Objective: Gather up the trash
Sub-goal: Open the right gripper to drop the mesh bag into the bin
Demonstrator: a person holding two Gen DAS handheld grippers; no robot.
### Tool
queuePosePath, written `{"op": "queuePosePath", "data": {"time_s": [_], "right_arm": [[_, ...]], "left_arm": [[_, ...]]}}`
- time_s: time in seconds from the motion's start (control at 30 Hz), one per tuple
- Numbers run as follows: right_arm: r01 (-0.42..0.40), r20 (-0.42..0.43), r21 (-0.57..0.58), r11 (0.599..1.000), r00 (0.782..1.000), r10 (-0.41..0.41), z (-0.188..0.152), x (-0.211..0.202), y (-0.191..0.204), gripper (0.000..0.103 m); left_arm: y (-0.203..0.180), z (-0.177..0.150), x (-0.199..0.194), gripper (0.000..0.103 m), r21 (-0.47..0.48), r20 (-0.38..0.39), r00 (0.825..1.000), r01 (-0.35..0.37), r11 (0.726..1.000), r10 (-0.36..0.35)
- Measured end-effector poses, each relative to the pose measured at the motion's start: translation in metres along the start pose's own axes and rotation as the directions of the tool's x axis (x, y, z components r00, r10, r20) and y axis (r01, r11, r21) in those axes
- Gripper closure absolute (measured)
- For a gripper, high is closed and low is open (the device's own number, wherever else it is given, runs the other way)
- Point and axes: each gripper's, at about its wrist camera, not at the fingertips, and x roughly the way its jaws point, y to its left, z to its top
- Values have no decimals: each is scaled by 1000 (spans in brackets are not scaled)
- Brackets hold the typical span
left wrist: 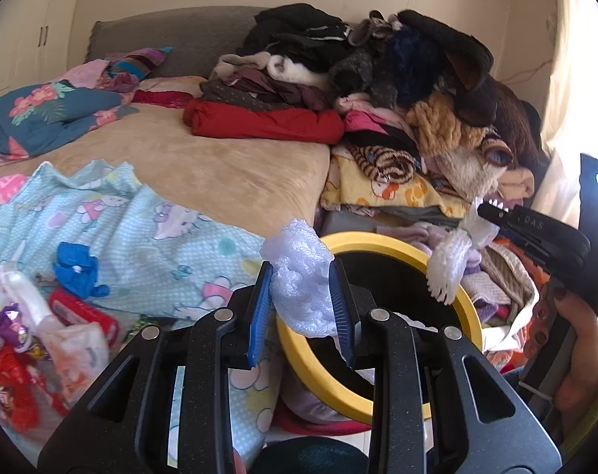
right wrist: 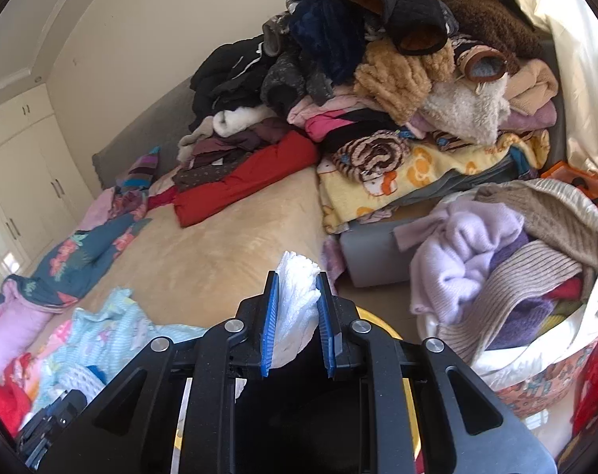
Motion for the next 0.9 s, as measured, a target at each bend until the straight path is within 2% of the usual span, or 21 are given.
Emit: {"op": "queuePosePath", "data": {"time_s": [0.1, 0.4, 0.43, 0.47, 0.5, 0.53, 0.57, 0.63, 0.73, 0.9], "right_arm": [[27, -1, -14, 1000, 1000, -27, 0, 6, -2, 85], [30, -37, -15, 999, 999, -31, -3, 26, -4, 82], [25, -43, -14, 1000, 999, -26, -3, 28, -4, 79], [18, -51, -8, 1000, 999, -19, -4, 30, -4, 70], [13, -59, 2, 1000, 998, -13, -4, 32, -4, 66], [9, -64, 11, 1000, 998, -8, -5, 34, -5, 61], [5, -68, 17, 1000, 998, -4, -5, 35, -5, 60], [1, -71, 22, 1000, 997, 1, -5, 35, -6, 53], [-7, -60, 25, 1000, 998, 9, -5, 32, -3, 43], [-40, -38, -1, 999, 998, 40, -5, 24, 7, 34]], "left_arm": [[-7, -3, 9, 80, 15, -13, 1000, 12, 1000, -11], [-18, -9, 30, 75, 26, -44, 998, 51, 998, -50], [-19, -10, 32, 68, 26, -47, 997, 58, 998, -57], [-18, -11, 33, 59, 21, -49, 996, 71, 997, -70], [-18, -12, 33, 53, 16, -48, 996, 76, 997, -76], [-17, -13, 33, 41, 8, -44, 996, 82, 997, -81], [-16, -13, 33, 29, 1, -41, 996, 85, 996, -85], [-13, -14, 31, 14, -17, -31, 996, 87, 996, -88], [-7, -14, 23, 11, -41, -16, 996, 82, 996, -83], [0, -13, 9, 11, -50, 8, 999, 51, 997, -51]]}}
